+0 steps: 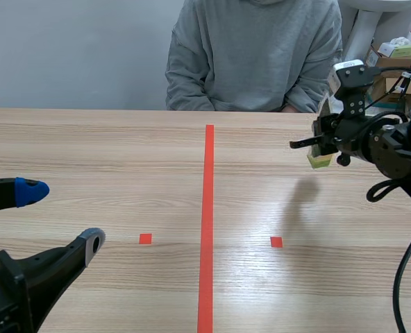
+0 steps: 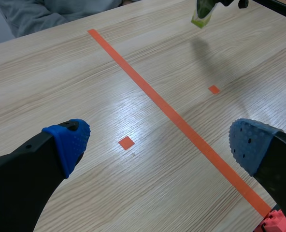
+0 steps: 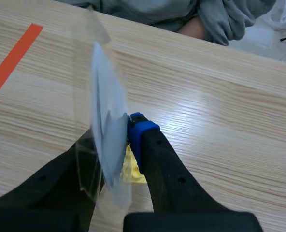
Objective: Do the leaf sorting experiment
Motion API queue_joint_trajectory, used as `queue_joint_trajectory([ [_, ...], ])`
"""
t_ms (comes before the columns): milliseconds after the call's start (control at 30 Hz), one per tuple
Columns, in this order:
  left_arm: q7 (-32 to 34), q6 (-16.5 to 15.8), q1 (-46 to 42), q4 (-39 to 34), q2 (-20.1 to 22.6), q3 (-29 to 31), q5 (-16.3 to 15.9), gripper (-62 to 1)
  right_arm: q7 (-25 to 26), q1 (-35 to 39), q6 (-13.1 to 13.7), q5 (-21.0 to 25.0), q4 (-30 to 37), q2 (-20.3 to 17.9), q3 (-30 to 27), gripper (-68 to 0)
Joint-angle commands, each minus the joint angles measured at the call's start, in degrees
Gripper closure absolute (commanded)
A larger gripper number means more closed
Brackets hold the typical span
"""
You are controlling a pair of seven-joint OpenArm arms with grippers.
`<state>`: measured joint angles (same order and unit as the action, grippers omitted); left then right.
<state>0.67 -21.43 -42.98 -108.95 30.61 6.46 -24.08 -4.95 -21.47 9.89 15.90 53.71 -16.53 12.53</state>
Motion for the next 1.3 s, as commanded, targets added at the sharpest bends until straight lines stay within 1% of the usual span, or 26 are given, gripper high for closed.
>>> queue_joint_trajectory([
  [0,0.79,-0.15,0.02,-1.11,-0.42,0.35,-0.39,-61.7,1.11,-3.87,-1.11,0.42,-1.68,-0.31,0.92,-1.8],
  [100,0.79,-0.15,0.02,-1.11,-0.42,0.35,-0.39,-61.7,2.69,-6.86,-1.92,0.7,-5.88,-0.22,0.92,-1.8],
  [167,0.79,-0.15,0.02,-1.11,-0.42,0.35,-0.39,-61.7,3.58,-8.74,-3.45,0.87,-8.81,-0.09,0.92,-1.8],
  [233,0.79,-0.15,0.02,-1.11,-0.44,0.35,-0.39,-61.7,4.98,-10.12,-4.2,0.87,-11.63,-0.11,0.92,-1.8],
  [333,0.79,-0.15,0.02,-1.11,-0.44,0.35,-0.39,-61.7,7.04,-11.1,-6.1,0.87,-14.97,-0.13,0.92,-1.7],
  [467,0.79,-0.15,0.02,-1.11,-0.42,0.35,-0.39,-61.7,7.89,-10.84,-6.58,0.9,-17.64,-0.11,0.92,-1.8],
  [600,0.79,-0.17,0.02,-1.11,-0.42,0.35,-0.39,-61.7,7.76,-9.9,-9.18,1.25,-18.8,-0.2,0.92,-2.5],
  [667,0.79,-0.33,0.0,-1.11,-0.42,0.35,-0.39,-61.7,7.65,-9.29,-9.75,1.25,-18.8,-0.33,0.92,-2.4],
  [733,0.79,-0.33,0.0,-1.11,-0.42,0.35,-0.39,-61.7,7.72,-8.66,-11.56,1.25,-18.8,-0.33,0.92,-2.7],
  [833,0.76,-0.33,0.0,-1.11,-0.42,0.35,-0.39,-61.7,7.91,-7.8,-13.14,1.25,-18.8,-0.44,0.92,-5.5],
  [1033,0.76,-0.33,0.0,-1.11,-0.42,0.35,-0.39,-61.7,7.93,-7.43,-13.55,1.22,-18.8,-0.96,0.92,-5.8],
  [1067,0.76,-0.33,0.0,-1.11,-0.42,0.35,-0.39,-61.7,7.93,-7.43,-13.55,1.2,-18.8,-1.09,0.92,-8.1],
  [1167,0.79,-0.33,0.0,-1.11,-0.42,0.35,-0.39,-61.7,7.91,-7.45,-14.05,0.48,-18.8,-1.38,0.92,-17.9],
  [1267,0.79,-0.33,0.0,-1.11,-0.42,0.35,-0.39,-61.7,7.67,-7.45,-14.05,-2.51,-18.8,-1.42,0.92,-28.7],
])
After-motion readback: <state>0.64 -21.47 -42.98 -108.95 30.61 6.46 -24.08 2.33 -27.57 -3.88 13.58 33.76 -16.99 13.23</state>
